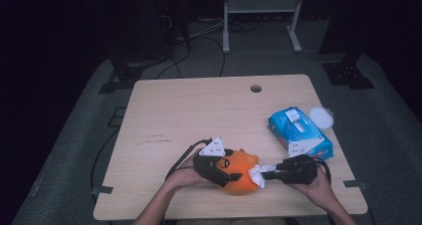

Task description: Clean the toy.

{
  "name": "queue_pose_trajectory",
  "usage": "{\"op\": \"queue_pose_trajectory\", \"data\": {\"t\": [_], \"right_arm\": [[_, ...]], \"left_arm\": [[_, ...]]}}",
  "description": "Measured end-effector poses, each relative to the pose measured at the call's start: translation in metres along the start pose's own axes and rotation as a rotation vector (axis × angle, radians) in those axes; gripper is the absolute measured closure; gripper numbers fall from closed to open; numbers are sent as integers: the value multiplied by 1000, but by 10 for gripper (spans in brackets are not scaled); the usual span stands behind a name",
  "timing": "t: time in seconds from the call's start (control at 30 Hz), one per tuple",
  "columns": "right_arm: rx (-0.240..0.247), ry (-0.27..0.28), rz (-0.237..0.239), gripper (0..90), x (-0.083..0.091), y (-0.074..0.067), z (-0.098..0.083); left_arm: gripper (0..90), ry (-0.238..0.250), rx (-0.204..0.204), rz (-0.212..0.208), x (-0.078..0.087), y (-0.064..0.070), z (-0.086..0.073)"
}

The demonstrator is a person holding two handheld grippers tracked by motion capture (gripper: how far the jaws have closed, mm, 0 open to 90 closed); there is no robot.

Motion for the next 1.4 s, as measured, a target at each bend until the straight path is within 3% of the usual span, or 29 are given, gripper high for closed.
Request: {"op": "queue_pose_trajectory", "data": {"t": [0.1,0.17,0.27,0.5,0.63,0.8,0.83,0.87,0.97,1.1,1.17,1.4], "right_arm": [[-14,-20,-48,772,10,8,-9],[-30,-28,-76,770,16,16,-16],[-64,-49,-120,766,24,29,-30],[-131,-97,-170,761,30,50,-56],[-136,-92,-187,761,31,53,-55],[-140,-82,-213,761,31,57,-54],[-140,-81,-219,761,31,58,-54],[-142,-81,-225,761,32,59,-55],[-138,-83,-255,761,33,63,-56],[-134,-89,-300,758,32,67,-58],[-130,-97,-312,747,32,69,-60],[-143,-64,-314,664,33,70,-59]], "left_arm": [[282,-8,-22,30,-2,0,-3],[403,-22,-57,54,-4,1,-6],[484,-23,-75,85,-4,3,-3],[573,61,-33,118,7,-2,13],[577,50,-50,187,14,-16,19],[577,56,-71,304,38,-45,31],[577,56,-71,304,38,-45,31],[576,58,-64,361,48,-60,33],[567,46,-40,412,54,-78,26],[551,9,16,411,46,-92,0],[536,48,45,394,46,-92,-5],[477,55,49,383,49,-88,-6]]}}
Point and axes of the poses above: each handheld gripper's, and its own axes: x roughly backward along the jaws, z roughly out of its top, y roughly to its right, the point moved 9 cm from there along -x, roughly forward along the jaws, and after that the axes turned 8 degrees about -z, right-handed, at the moved point
